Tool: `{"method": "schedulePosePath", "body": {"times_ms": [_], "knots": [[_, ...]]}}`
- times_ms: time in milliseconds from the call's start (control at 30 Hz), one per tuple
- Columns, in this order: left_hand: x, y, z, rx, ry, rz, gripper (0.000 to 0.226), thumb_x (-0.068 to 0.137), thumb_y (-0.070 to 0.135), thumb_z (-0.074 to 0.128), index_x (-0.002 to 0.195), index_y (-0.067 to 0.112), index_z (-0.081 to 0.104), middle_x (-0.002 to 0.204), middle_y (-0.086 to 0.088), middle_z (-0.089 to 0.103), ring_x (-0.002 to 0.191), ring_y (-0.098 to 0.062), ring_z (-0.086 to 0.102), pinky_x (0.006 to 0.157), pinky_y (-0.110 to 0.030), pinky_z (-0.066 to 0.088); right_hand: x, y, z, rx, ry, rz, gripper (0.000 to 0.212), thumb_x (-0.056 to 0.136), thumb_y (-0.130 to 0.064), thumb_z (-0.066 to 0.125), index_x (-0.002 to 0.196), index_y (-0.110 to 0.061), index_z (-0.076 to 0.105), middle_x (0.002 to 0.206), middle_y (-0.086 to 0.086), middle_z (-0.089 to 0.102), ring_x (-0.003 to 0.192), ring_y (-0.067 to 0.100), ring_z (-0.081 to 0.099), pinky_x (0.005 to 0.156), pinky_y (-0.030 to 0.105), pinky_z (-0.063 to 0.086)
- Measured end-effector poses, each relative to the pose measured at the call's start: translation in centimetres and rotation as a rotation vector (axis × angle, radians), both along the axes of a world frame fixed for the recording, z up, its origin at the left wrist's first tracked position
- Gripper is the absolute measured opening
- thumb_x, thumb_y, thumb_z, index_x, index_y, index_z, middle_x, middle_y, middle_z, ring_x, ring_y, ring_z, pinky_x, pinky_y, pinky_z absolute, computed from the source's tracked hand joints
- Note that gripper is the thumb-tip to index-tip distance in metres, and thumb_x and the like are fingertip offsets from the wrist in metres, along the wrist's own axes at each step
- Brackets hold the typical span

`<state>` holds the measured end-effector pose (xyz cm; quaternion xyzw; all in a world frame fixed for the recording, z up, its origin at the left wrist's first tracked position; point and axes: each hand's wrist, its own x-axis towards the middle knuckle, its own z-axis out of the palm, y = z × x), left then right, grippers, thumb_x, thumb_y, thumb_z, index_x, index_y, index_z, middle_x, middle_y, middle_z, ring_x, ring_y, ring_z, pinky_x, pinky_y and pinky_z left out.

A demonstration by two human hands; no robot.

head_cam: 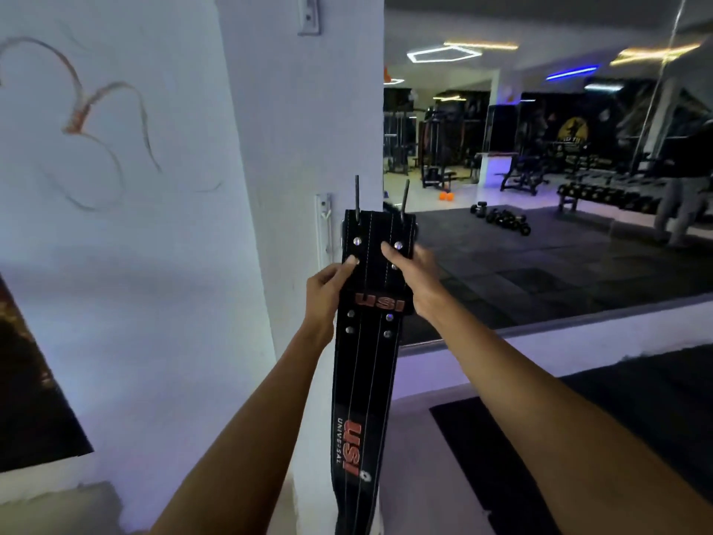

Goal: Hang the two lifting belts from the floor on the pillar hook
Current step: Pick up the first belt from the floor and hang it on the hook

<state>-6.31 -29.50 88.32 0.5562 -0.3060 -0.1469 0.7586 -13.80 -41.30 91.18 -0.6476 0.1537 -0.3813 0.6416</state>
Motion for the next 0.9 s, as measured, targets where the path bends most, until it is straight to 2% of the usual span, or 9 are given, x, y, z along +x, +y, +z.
{"method": "schedulePosePath", "body": {"times_ms": [100, 200, 300, 367, 467, 567, 667, 767, 900], "knots": [[-1.3, 0.3, -1.7, 0.133, -0.058, -0.037, 0.021, 0.092, 0.036, 0.053, 0.090, 0.022, 0.069, 0.087, 0.001, 0.074, 0.083, -0.014, 0.072, 0.075, -0.023, 0.058, -0.4, -0.2, 1.7, 0.046, -0.048, -0.006, 0.011, 0.083, -0.013, 0.067, 0.079, -0.021, 0.061, 0.080, -0.004, 0.065, 0.074, 0.010, 0.063, 0.071, 0.025, 0.054], [-0.8, 2.5, -6.3, 0.465, -0.163, -0.167, 0.011, 0.090, 0.023, 0.060, 0.090, 0.013, 0.066, 0.092, -0.007, 0.072, 0.083, -0.018, 0.070, 0.075, -0.025, 0.058, -0.9, -0.5, 3.5, 0.054, -0.078, 0.010, 0.010, 0.083, -0.014, 0.067, 0.078, -0.021, 0.062, 0.081, -0.002, 0.066, 0.077, 0.014, 0.063, 0.081, 0.033, 0.053], [0.8, 4.9, -7.8, 0.766, -0.196, -0.351, 0.022, 0.086, 0.022, 0.065, 0.104, 0.009, 0.066, 0.104, -0.011, 0.070, 0.089, -0.017, 0.069, 0.079, -0.030, 0.059, -1.3, -0.6, 4.8, 0.012, -0.037, 0.062, 0.004, 0.083, -0.018, 0.067, 0.081, -0.019, 0.064, 0.084, -0.002, 0.067, 0.084, 0.018, 0.065, 0.083, 0.035, 0.054], [1.2, 5.4, -4.9, 0.540, -0.064, -0.396, 0.031, 0.084, 0.035, 0.063, 0.110, 0.019, 0.065, 0.112, -0.007, 0.067, 0.097, -0.018, 0.065, 0.081, -0.032, 0.054, -1.2, -0.3, 5.0, -0.030, -0.004, 0.089, 0.009, 0.083, -0.021, 0.067, 0.089, -0.014, 0.065, 0.085, -0.002, 0.066, 0.092, 0.022, 0.065, 0.085, 0.034, 0.050], [1.3, 4.1, 2.1, 0.194, 0.056, -0.259, 0.045, 0.090, 0.054, 0.044, 0.114, 0.022, 0.064, 0.111, -0.001, 0.068, 0.102, -0.018, 0.064, 0.085, -0.033, 0.051, -0.9, 1.2, 3.6, -0.040, 0.087, 0.118, 0.018, 0.085, -0.023, 0.065, 0.098, -0.012, 0.058, 0.088, -0.004, 0.063, 0.094, 0.017, 0.061, 0.088, 0.029, 0.042], [0.7, 3.1, 4.8, 0.206, 0.023, -0.127, 0.040, 0.087, 0.036, 0.061, 0.111, 0.004, 0.067, 0.103, -0.013, 0.071, 0.084, -0.020, 0.073, 0.074, -0.030, 0.059, 0.1, 2.2, 1.8, -0.073, 0.083, 0.129, 0.034, 0.083, -0.023, 0.068, 0.110, -0.004, 0.059, 0.108, 0.011, 0.069, 0.102, 0.025, 0.065, 0.080, 0.027, 0.052], [0.4, 3.3, 4.3, 0.120, 0.116, -0.076, 0.035, 0.085, 0.019, 0.066, 0.110, -0.006, 0.064, 0.095, -0.016, 0.070, 0.070, -0.020, 0.073, 0.062, -0.029, 0.060, 0.5, 2.4, 1.1, -0.096, 0.073, 0.092, 0.047, 0.079, -0.022, 0.072, 0.117, -0.005, 0.051, 0.113, 0.009, 0.063, 0.100, 0.020, 0.062, 0.072, 0.019, 0.050], [0.4, 2.8, 5.1, 0.000, 0.167, -0.053, 0.033, 0.084, 0.012, 0.067, 0.111, -0.006, 0.062, 0.090, -0.014, 0.070, 0.065, -0.018, 0.072, 0.060, -0.029, 0.060, -0.6, 1.9, -0.2, -0.017, 0.106, 0.100, 0.042, 0.080, -0.022, 0.071, 0.113, -0.007, 0.048, 0.120, 0.013, 0.059, 0.101, 0.019, 0.057, 0.073, 0.022, 0.047], [0.9, 2.7, 6.6, -0.057, 0.175, -0.012, 0.030, 0.084, 0.012, 0.067, 0.109, -0.004, 0.063, 0.086, -0.010, 0.069, 0.063, -0.017, 0.071, 0.060, -0.031, 0.061, -2.6, 2.7, -3.5, 0.148, 0.183, 0.327, 0.043, 0.094, -0.036, 0.046, 0.133, -0.019, 0.044, 0.130, 0.001, 0.050, 0.119, 0.016, 0.044, 0.098, 0.033, 0.037]]}}
